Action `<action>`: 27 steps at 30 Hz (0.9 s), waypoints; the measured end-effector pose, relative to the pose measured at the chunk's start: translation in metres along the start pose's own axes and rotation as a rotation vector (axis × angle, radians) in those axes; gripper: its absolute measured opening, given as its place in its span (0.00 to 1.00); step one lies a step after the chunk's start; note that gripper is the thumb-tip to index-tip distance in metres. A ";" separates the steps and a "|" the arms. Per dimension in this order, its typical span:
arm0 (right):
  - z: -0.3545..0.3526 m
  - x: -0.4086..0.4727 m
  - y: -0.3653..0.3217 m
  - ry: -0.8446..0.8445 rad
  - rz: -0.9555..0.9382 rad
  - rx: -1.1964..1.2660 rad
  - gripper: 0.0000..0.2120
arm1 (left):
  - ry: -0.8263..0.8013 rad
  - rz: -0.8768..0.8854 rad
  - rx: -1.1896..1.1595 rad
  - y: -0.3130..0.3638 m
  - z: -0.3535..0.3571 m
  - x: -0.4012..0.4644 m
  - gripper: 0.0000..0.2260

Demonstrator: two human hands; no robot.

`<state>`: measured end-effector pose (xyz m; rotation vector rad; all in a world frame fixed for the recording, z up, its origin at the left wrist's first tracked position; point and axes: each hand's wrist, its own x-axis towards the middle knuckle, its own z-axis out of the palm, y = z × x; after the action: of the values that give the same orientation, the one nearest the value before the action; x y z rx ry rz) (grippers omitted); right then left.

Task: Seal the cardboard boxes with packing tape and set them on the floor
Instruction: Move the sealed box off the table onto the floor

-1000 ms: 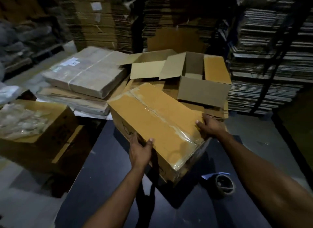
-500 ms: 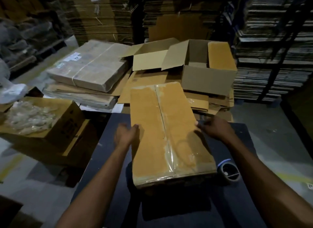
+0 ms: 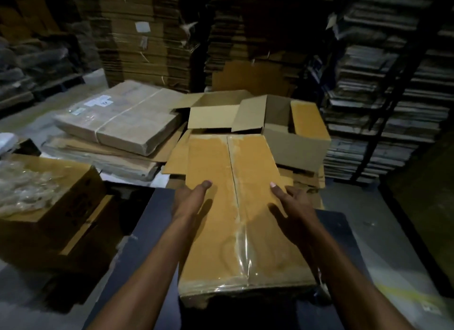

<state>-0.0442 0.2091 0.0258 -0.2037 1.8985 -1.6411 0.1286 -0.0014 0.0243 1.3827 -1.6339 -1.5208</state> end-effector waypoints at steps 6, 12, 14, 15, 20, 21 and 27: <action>-0.031 -0.029 -0.037 0.155 -0.276 -0.246 0.30 | -0.011 0.284 0.055 0.055 0.008 -0.002 0.23; -0.111 -0.094 -0.056 0.510 -0.489 -0.154 0.17 | -0.192 0.469 -0.013 0.105 0.092 -0.068 0.27; -0.150 -0.118 -0.059 0.611 -0.509 -0.169 0.17 | -0.294 0.535 -0.094 0.121 0.121 -0.102 0.25; -0.170 -0.130 -0.059 0.665 -0.516 -0.177 0.18 | -0.354 0.545 -0.131 0.127 0.136 -0.121 0.22; -0.280 -0.210 -0.035 0.935 -0.520 -0.137 0.20 | -0.653 0.565 -0.215 0.138 0.218 -0.224 0.11; -0.299 -0.227 -0.028 0.985 -0.503 -0.118 0.22 | -0.708 0.562 -0.223 0.137 0.236 -0.245 0.11; -0.430 -0.313 0.038 1.121 -0.387 -0.067 0.31 | -0.976 0.590 -0.131 0.100 0.344 -0.373 0.14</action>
<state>-0.0137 0.7336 0.1162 0.4609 2.8483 -2.1982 -0.0751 0.4617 0.1323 -0.0425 -2.1292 -1.9567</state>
